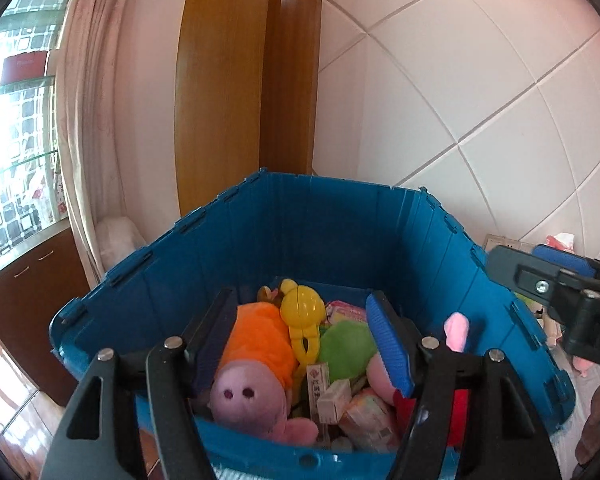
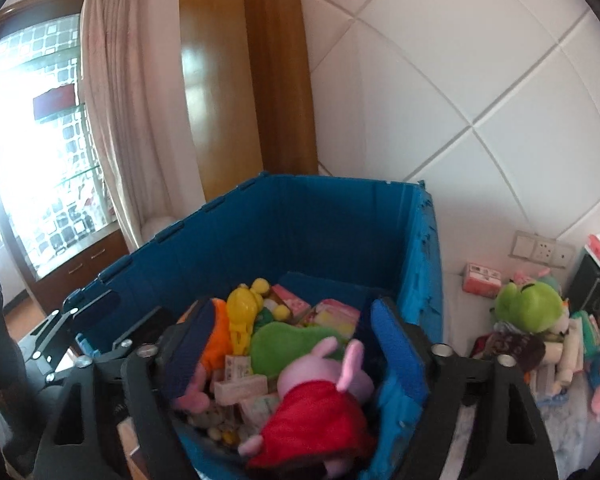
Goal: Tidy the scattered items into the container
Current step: 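Move both tools back toward the remaining pile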
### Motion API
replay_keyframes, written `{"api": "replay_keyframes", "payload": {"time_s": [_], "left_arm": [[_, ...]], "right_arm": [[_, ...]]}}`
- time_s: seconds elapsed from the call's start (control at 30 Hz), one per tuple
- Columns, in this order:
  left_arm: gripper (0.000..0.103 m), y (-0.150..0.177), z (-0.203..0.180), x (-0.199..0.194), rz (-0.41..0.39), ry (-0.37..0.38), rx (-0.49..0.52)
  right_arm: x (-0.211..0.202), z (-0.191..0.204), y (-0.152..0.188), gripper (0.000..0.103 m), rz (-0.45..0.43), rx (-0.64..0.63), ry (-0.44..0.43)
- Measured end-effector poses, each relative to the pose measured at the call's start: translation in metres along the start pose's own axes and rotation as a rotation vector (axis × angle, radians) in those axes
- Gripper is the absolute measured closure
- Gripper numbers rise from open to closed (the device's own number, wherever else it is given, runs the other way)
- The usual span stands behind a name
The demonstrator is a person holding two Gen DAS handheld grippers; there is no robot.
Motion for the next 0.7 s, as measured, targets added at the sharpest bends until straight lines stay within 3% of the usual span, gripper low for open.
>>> {"api": "replay_keyframes", "payload": {"time_s": [0.1, 0.17, 0.23, 0.7], "left_arm": [[0.036, 0.006, -0.006, -0.014, -0.001, 0.008, -0.008], [0.025, 0.009, -0.011, -0.023, 0.000, 0.013, -0.016], [0.022, 0.013, -0.018, -0.033, -0.014, 0.021, -0.014], [0.022, 0.031, -0.092, -0.063, -0.016, 0.037, 0.022]], "right_arm": [[-0.016, -0.013, 0.005, 0.016, -0.004, 0.012, 0.013], [-0.025, -0.024, 0.010, 0.011, 0.000, 0.022, 0.022], [-0.033, -0.031, 0.014, 0.000, -0.002, 0.024, 0.025], [-0.091, -0.106, 0.042, 0.000, -0.016, 0.048, 0.051]]}}
Point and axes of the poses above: each gripper's, at about its wrist camera, not at the fingertips, and x roughly the way its jaws point, z to its left, y to its underside, the point moved 2 cm from there along x, roughly the way its jaws point, and after that the axes turned 11 degrees about y, right-handed, at the moved point
